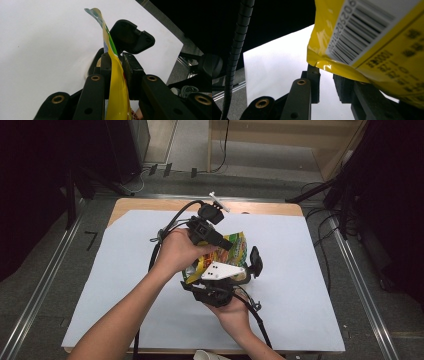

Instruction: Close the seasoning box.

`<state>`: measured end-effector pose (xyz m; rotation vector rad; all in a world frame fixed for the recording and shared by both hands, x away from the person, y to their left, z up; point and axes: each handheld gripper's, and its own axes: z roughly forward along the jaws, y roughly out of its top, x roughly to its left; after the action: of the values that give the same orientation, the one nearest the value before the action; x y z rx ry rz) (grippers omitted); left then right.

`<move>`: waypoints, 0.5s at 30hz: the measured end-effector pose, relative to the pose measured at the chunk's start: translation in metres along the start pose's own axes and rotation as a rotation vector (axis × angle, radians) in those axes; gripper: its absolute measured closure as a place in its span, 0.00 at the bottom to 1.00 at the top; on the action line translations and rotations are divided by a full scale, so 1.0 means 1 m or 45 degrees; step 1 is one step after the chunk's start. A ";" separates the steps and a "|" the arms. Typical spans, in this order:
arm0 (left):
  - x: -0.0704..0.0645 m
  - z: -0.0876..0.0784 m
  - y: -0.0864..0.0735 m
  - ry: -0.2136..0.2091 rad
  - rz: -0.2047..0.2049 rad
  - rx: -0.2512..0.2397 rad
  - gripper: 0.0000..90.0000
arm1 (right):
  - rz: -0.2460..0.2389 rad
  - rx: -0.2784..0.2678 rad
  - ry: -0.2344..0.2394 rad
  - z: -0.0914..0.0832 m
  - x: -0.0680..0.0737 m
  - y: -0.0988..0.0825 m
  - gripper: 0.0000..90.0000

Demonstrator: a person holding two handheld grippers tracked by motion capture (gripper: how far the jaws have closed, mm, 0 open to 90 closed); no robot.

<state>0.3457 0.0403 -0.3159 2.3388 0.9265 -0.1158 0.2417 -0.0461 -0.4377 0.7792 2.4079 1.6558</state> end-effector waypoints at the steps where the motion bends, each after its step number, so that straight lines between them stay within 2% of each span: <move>1: 0.000 0.000 0.000 0.000 0.000 0.000 0.89 | 0.000 0.000 0.000 0.000 0.000 0.000 0.85; 6: 0.003 -0.002 -0.005 -0.008 -0.004 -0.005 0.89 | -0.001 0.014 0.027 0.003 0.002 -0.001 0.83; 15: 0.007 -0.004 -0.019 -0.044 -0.019 -0.041 0.89 | -0.031 0.044 0.039 0.008 0.004 -0.006 0.80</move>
<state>0.3384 0.0579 -0.3240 2.2934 0.9224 -0.1460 0.2389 -0.0395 -0.4456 0.7312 2.4631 1.6329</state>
